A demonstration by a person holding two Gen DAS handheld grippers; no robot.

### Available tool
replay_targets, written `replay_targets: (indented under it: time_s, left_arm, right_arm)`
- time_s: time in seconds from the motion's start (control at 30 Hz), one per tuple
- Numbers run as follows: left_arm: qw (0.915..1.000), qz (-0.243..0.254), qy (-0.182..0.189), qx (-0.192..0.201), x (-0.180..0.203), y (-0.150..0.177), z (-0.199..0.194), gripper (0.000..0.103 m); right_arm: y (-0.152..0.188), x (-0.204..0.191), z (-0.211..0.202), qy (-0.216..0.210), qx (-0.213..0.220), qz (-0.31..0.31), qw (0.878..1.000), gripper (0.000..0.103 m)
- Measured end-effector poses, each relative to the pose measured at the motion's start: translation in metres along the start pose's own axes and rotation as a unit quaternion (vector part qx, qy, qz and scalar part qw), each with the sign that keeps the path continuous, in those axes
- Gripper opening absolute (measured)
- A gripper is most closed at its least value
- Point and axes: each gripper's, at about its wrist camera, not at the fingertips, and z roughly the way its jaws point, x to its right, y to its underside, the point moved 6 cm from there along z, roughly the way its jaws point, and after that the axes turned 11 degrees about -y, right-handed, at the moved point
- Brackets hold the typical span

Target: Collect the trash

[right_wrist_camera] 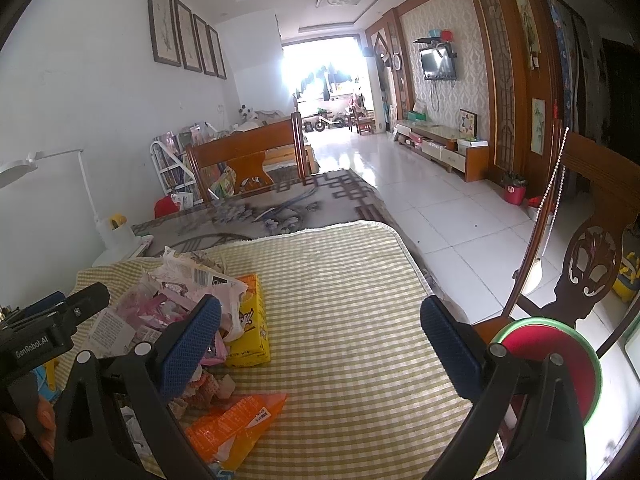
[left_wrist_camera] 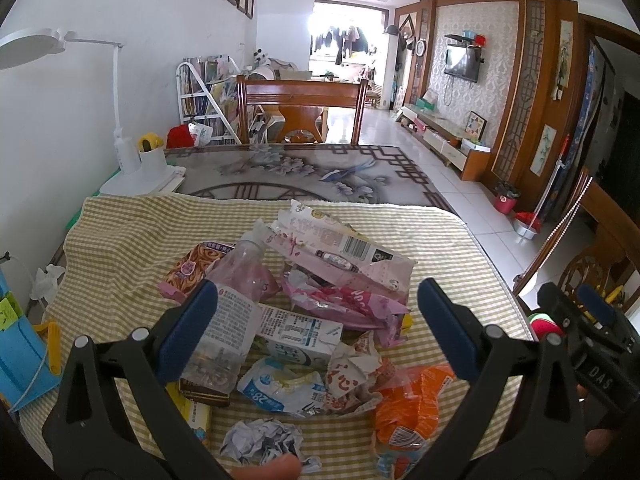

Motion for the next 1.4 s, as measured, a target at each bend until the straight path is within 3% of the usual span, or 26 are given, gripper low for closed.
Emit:
replay_targets:
  time_s: [0.3, 0.4, 0.57, 0.7, 0.77, 0.9, 0.97, 1.07, 1.1, 1.2, 1.23, 1.33, 1.4]
  left_arm:
    - [1.0000, -0.001, 0.001, -0.002, -0.002, 0.001, 0.000, 0.098]
    - [1.0000, -0.004, 0.001, -0.004, -0.001, 0.000, 0.001, 0.098]
    - [0.9999, -0.007, 0.008, -0.007, -0.002, -0.004, -0.001, 0.098]
    - [0.9997, -0.024, 0.007, 0.006, -0.018, -0.014, -0.006, 0.098]
    - [0.9990, -0.038, 0.020, 0.008, -0.031, -0.021, -0.010, 0.098]
    - [0.9985, -0.049, 0.019, 0.010, -0.076, -0.027, -0.014, 0.098]
    - [0.9996, -0.027, 0.006, -0.005, -0.095, -0.017, -0.008, 0.097]
    - [0.9965, -0.003, -0.018, -0.082, -0.124, 0.023, 0.020, 0.082]
    - [0.9944, -0.012, -0.013, -0.104, -0.129, 0.033, 0.027, 0.074]
    - [0.9826, -0.054, 0.036, -0.174, -0.128, 0.064, 0.050, 0.070]
    - [0.9797, -0.045, 0.041, -0.191, -0.122, 0.073, 0.058, 0.070]
    - [0.9790, 0.025, 0.007, -0.202, -0.106, 0.091, 0.064, 0.070]
    - [0.9757, 0.035, 0.011, -0.216, -0.102, 0.103, 0.065, 0.070]
  right_arm:
    - [0.003, 0.001, 0.002, -0.001, -0.005, 0.001, 1.000, 0.096]
    - [0.008, -0.004, 0.010, -0.010, -0.025, 0.003, 1.000, 0.096]
    - [0.028, -0.025, 0.034, -0.044, -0.091, -0.007, 0.995, 0.096]
    - [0.065, -0.044, 0.066, -0.084, -0.191, 0.000, 0.978, 0.096]
    - [0.086, -0.050, 0.079, -0.097, -0.240, 0.015, 0.966, 0.086]
    - [0.102, -0.057, 0.084, -0.111, -0.276, 0.025, 0.954, 0.084]
    - [0.102, -0.060, 0.079, -0.121, -0.278, 0.024, 0.953, 0.083]
    - [0.099, -0.059, 0.075, -0.139, -0.286, 0.043, 0.947, 0.083]
    - [0.097, -0.058, 0.073, -0.148, -0.291, 0.057, 0.943, 0.083]
    - [0.096, -0.056, 0.074, -0.160, -0.299, 0.076, 0.938, 0.084]
    - [0.095, -0.056, 0.072, -0.161, -0.301, 0.073, 0.937, 0.084]
    - [0.097, -0.056, 0.068, -0.163, -0.309, 0.060, 0.935, 0.084]
    - [0.100, -0.054, 0.066, -0.167, -0.314, 0.061, 0.933, 0.084]
